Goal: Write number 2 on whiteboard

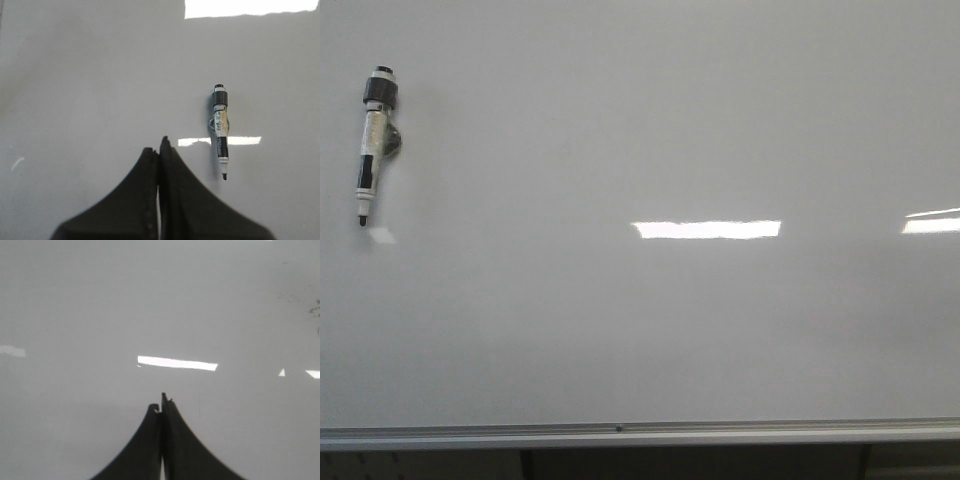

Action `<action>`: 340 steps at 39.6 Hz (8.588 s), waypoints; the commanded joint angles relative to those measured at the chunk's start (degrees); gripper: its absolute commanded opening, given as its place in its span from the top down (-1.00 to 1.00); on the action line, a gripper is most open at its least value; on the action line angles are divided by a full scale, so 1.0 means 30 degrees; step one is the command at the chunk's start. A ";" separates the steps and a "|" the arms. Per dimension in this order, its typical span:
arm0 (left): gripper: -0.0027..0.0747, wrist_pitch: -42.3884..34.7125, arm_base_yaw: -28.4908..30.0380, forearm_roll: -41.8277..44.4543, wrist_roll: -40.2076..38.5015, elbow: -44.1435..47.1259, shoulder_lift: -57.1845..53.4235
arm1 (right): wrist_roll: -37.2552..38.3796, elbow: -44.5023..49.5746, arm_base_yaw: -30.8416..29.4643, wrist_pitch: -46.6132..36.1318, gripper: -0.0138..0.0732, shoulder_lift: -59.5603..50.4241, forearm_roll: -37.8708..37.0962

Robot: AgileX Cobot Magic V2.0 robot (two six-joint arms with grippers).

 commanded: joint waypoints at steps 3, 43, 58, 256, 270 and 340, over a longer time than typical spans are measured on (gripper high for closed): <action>0.98 -0.1539 -0.0127 -0.0161 -0.0053 0.0436 -0.0331 | -0.0059 -0.0008 0.0043 -0.1527 0.84 -0.0278 -0.0090; 0.98 -0.2827 -0.0127 -0.0161 -0.0053 -0.0313 -0.0331 | -0.0059 -0.0884 0.0043 -0.1117 0.84 -0.0278 -0.0073; 0.98 0.0000 -0.0127 -0.0161 -0.0053 -0.6049 0.0368 | -0.0059 -0.7164 0.0043 0.3574 0.84 0.1304 -0.0081; 0.98 1.8602 -1.2843 -0.8072 1.5056 -2.1720 2.2996 | -1.3228 -2.1668 0.6873 1.7782 -0.53 1.9090 0.6635; 0.98 1.8428 -1.3866 -0.8042 1.5056 -2.1720 2.2996 | -1.5056 -2.6087 1.3270 1.9559 -0.53 2.3694 0.6601; -0.34 1.6832 -0.6316 -0.8271 1.2151 -1.9368 1.8457 | -0.3029 -2.2236 0.6880 1.4502 0.70 2.0938 0.1275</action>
